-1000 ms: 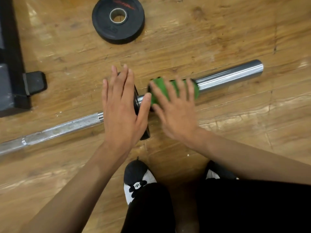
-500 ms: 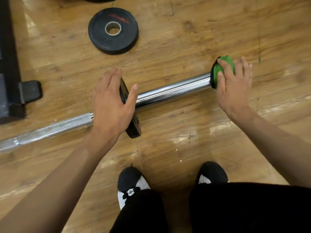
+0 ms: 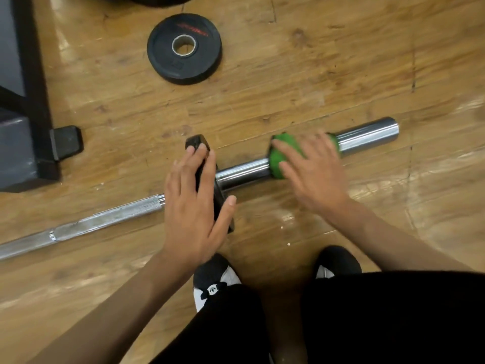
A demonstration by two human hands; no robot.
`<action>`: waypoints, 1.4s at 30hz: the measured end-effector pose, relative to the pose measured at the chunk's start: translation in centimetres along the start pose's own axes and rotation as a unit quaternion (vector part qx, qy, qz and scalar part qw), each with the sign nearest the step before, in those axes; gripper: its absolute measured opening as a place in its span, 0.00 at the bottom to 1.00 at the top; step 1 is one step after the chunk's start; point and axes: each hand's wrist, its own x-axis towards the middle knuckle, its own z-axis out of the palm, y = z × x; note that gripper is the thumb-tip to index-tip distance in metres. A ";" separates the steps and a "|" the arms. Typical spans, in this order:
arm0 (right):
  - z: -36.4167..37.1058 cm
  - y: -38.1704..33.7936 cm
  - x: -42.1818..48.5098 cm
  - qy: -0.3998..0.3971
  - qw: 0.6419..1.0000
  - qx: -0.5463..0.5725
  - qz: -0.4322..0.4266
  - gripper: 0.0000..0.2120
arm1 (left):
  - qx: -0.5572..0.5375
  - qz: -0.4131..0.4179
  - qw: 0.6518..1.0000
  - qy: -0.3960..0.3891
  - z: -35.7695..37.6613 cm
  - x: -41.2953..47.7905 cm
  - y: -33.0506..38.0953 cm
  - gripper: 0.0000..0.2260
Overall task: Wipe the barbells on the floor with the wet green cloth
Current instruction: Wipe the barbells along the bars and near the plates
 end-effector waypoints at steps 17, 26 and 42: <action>0.7 -9.4 -2.0 0.024 0.990 0.070 -0.117 0.20 | -0.061 -0.048 0.981 -0.178 -1.4 2.9 0.2 0.32; -2.4 7.5 -6.4 0.035 0.999 -0.011 0.017 0.28 | -0.022 -0.001 0.988 -0.151 -1.2 0.9 1.0 0.25; -0.6 -2.2 1.5 0.051 0.995 0.008 -0.080 0.22 | -0.098 -0.057 0.977 -0.180 -1.9 7.1 -2.1 0.27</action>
